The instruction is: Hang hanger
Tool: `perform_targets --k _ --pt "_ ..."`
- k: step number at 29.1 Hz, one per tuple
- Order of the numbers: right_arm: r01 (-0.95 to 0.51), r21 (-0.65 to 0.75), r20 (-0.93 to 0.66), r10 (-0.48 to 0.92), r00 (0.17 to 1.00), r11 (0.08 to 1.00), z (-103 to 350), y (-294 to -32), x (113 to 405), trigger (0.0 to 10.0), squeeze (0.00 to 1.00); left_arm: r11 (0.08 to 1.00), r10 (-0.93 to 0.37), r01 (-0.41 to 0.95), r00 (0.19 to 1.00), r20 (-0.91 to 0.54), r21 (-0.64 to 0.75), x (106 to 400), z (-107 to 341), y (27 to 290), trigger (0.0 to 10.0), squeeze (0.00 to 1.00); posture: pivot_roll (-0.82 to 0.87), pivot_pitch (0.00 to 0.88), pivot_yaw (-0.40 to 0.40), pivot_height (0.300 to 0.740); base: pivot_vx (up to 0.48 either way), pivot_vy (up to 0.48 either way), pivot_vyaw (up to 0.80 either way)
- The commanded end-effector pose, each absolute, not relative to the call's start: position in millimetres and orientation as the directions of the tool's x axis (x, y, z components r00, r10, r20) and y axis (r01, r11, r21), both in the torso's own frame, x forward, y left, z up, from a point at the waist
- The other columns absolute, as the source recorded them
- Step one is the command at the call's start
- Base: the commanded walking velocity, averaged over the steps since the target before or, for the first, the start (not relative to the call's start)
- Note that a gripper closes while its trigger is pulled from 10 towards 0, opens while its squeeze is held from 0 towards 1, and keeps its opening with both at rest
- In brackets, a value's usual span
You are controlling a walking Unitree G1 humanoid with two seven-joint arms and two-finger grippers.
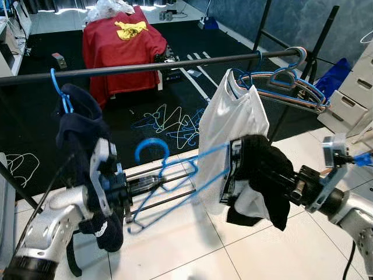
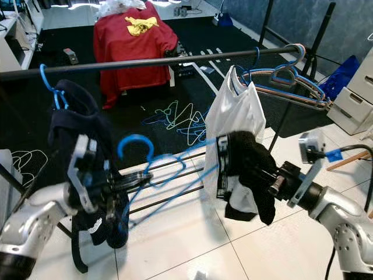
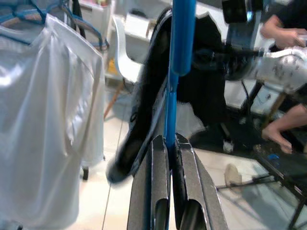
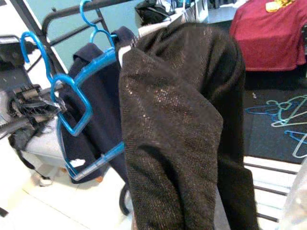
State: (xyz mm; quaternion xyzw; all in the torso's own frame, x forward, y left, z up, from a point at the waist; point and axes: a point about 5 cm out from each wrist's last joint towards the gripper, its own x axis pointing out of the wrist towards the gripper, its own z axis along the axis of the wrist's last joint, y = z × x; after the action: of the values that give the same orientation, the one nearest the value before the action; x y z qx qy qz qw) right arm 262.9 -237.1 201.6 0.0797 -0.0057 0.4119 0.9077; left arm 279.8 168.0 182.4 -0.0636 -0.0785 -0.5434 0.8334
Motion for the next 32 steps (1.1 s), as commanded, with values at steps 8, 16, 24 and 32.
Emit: perform_targets --k 8,16,24,32 --pt "-0.740 0.036 0.044 0.739 0.672 0.671 224 -253 271 10.0 0.00 0.323 -0.946 0.941 0.324 0.011 0.104 270 183 179 8.0 0.00 -0.06 0.113 -0.040 0.740 0.000 0.000 0.00" --pt "-0.802 -0.050 -0.077 0.799 0.597 0.595 241 -261 272 10.0 0.00 0.127 -0.946 0.956 0.197 -0.259 0.263 265 195 183 9.6 0.00 -0.06 0.107 -0.046 0.740 0.000 0.000 0.00" --pt "-0.868 -0.088 -0.025 0.870 0.492 0.488 259 -237 279 10.0 0.00 -0.109 -0.932 0.933 0.024 -0.362 0.343 262 205 152 10.0 0.00 -0.05 0.098 -0.042 0.740 0.000 0.000 0.00" --pt "-0.764 -0.049 0.216 0.754 0.621 0.643 287 -257 295 10.0 0.00 -0.121 -0.892 0.933 0.048 -0.450 0.338 268 189 156 10.0 0.00 -0.05 0.104 -0.032 0.740 0.000 0.000 0.00"
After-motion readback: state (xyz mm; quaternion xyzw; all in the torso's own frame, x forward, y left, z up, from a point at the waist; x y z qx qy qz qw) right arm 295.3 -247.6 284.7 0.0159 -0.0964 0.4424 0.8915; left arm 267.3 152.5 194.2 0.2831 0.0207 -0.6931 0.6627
